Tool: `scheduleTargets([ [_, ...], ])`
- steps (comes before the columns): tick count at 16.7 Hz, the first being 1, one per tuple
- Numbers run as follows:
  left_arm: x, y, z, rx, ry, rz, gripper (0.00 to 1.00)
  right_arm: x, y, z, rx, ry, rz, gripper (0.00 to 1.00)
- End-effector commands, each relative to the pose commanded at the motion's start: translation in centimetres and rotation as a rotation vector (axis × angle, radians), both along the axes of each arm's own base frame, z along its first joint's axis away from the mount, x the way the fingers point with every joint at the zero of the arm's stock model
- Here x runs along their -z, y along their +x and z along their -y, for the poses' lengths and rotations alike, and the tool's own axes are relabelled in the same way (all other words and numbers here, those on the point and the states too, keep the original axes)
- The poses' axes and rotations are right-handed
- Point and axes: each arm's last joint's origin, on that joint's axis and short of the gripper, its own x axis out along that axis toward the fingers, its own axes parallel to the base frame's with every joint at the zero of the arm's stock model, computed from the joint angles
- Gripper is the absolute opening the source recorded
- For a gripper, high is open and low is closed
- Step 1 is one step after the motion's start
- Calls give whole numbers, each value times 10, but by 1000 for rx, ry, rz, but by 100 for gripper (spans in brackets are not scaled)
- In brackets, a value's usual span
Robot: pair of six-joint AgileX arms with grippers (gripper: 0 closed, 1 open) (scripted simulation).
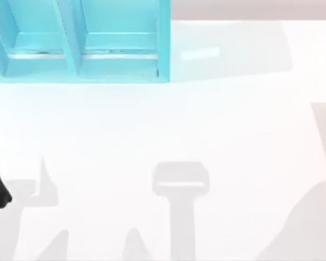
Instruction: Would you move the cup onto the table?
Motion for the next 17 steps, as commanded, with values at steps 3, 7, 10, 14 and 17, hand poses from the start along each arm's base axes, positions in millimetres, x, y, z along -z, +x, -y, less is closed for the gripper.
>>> scheduleTargets([
  [3, 0, 0, 0, 0, 0, 0, 100, 0, 0, 0, 0, 0, 0, 0],
  [7, 0, 0, 0, 0, 0, 0, 100, 0, 0, 0, 0, 0, 0, 0],
  [10, 0, 0, 0, 0, 0, 0, 100, -2, 1, -1, 1, -2, 2, 0],
  [14, 0, 0, 0, 0, 0, 0, 100, -35, 9, -33, -6, -4, 8, 0],
  [17, 0, 0, 0, 0, 0, 0, 100, -71, 8, -70, -3, 2, -8, 0],
])
